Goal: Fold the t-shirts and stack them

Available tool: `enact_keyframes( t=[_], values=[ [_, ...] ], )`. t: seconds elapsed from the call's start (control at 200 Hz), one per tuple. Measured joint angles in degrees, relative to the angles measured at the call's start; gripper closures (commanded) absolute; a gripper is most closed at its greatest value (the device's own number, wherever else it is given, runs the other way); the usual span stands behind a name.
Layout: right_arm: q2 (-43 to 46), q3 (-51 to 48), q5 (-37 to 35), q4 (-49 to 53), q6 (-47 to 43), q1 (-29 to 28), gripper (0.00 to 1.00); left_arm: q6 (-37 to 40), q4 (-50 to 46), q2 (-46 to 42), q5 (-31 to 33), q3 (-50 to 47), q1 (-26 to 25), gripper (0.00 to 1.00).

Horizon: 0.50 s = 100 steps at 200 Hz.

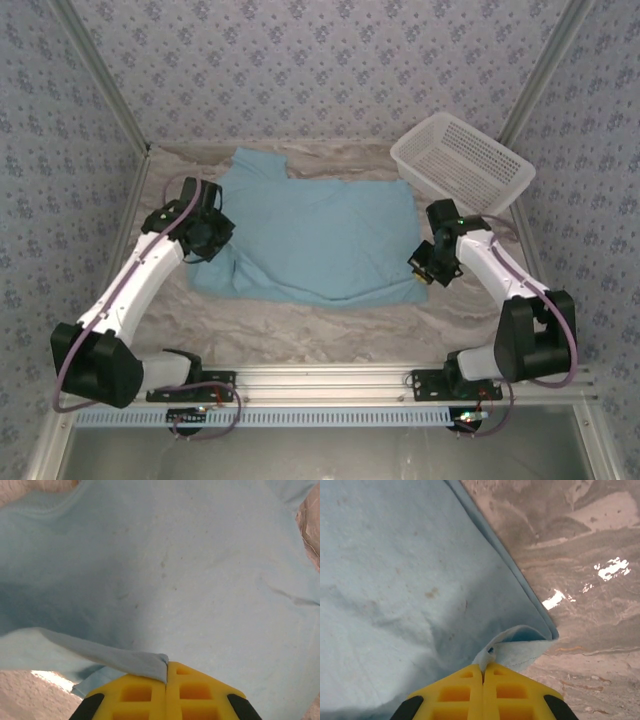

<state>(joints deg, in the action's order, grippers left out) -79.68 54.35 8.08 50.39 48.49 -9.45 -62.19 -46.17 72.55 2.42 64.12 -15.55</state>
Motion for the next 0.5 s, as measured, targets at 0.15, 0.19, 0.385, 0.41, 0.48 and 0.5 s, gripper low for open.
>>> enact_keyframes(
  t=[0.15, 0.19, 0.385, 0.41, 0.48, 0.5],
  values=[
    [-2.91, 1.84, -0.85, -1.01, -0.07, 0.9, 1.0, 2.71, 0.17, 1.27, -0.09, 0.11, 2.16, 1.0],
    [-3.65, 2.21, -0.85, -1.33, -0.09, 1.16, 1.0, 3.32, 0.17, 1.66, -0.07, 0.24, 2.58, 1.0],
    [-7.61, 5.09, -1.07, -2.49, -1.36, 1.79, 1.0, 6.29, 1.49, 4.31, -0.11, 1.95, 3.48, 1.0],
    [-8.17, 5.62, -1.11, -2.6, -1.55, 1.79, 1.0, 6.73, 1.68, 4.72, -0.11, 2.25, 3.56, 1.0],
    [-9.92, 7.3, -1.36, -2.8, -2.05, 1.95, 1.0, 7.52, 2.36, 5.66, -0.13, 2.89, 3.89, 1.0],
    [-10.43, 7.74, -1.46, -2.89, -2.34, 1.95, 1.0, 7.78, 2.64, 5.92, -0.09, 2.97, 4.02, 1.0]
  ],
)
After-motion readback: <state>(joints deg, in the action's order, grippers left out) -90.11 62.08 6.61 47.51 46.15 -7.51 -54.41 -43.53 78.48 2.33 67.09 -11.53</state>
